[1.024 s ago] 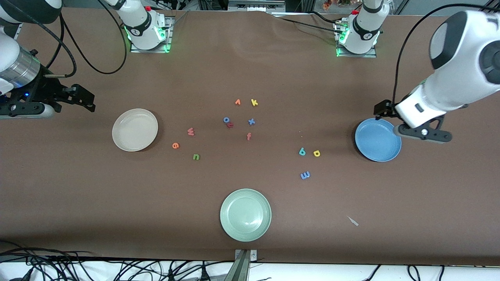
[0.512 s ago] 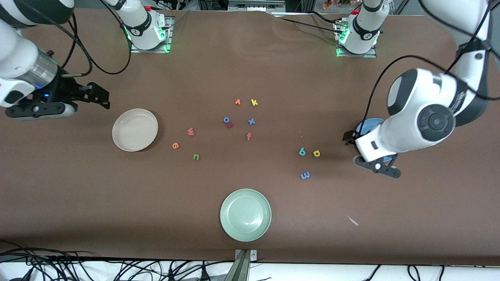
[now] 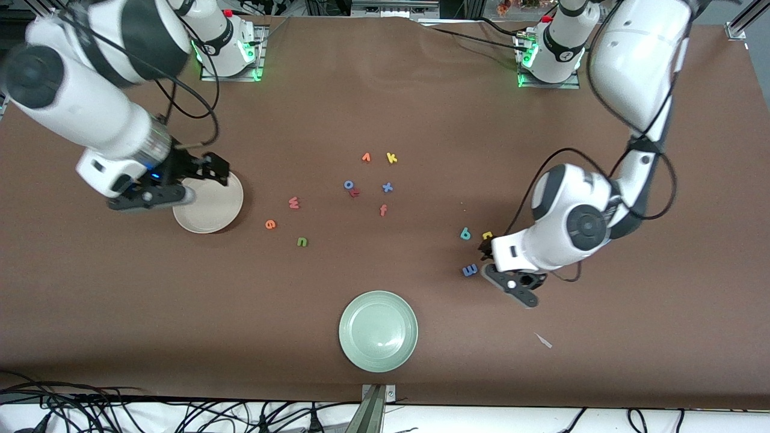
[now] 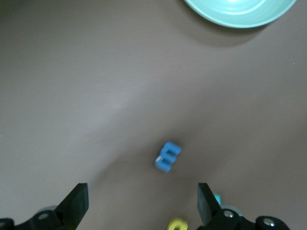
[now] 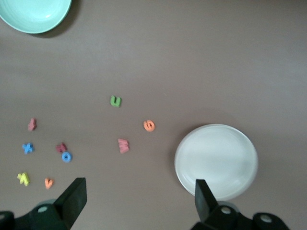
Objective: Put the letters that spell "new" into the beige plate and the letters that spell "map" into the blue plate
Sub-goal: 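Grasp the blue E and the orange G with the left and right grippers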
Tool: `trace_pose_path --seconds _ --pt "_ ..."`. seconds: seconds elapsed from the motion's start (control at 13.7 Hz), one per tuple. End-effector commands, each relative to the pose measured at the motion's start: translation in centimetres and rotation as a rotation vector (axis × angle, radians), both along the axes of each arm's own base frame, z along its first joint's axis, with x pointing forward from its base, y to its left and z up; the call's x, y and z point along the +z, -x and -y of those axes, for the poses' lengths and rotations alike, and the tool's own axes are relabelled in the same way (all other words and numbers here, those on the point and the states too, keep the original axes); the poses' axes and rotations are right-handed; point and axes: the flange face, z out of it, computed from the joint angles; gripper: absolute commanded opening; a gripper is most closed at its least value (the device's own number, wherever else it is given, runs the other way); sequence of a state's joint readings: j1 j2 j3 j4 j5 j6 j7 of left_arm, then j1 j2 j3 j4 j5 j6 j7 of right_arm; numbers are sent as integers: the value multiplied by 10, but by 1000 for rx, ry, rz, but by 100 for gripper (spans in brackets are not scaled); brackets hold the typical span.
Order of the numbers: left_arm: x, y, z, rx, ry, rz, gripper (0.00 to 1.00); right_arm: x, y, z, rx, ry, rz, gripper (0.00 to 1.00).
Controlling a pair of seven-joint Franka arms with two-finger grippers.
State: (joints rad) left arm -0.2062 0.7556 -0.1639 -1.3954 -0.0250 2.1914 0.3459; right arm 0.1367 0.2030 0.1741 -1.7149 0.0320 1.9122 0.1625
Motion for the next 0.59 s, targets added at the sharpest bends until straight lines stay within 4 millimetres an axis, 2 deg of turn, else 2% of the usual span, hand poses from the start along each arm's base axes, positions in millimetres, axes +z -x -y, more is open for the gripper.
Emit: trace_pose_path --seconds 0.0,0.07,0.22,0.29,0.51 --pt "-22 2 33 -89 17 31 100 -77 28 -19 -23 -13 40 100" --pt "-32 3 43 -115 25 74 100 -99 37 -27 -6 -20 65 100" --pt "-52 4 41 -173 17 100 100 -147 43 -25 10 -14 78 100" --pt "-53 2 38 -210 5 109 100 -167 48 -24 12 -16 72 100" --pt "-71 5 36 -245 -16 95 100 -213 62 -22 78 10 92 100"
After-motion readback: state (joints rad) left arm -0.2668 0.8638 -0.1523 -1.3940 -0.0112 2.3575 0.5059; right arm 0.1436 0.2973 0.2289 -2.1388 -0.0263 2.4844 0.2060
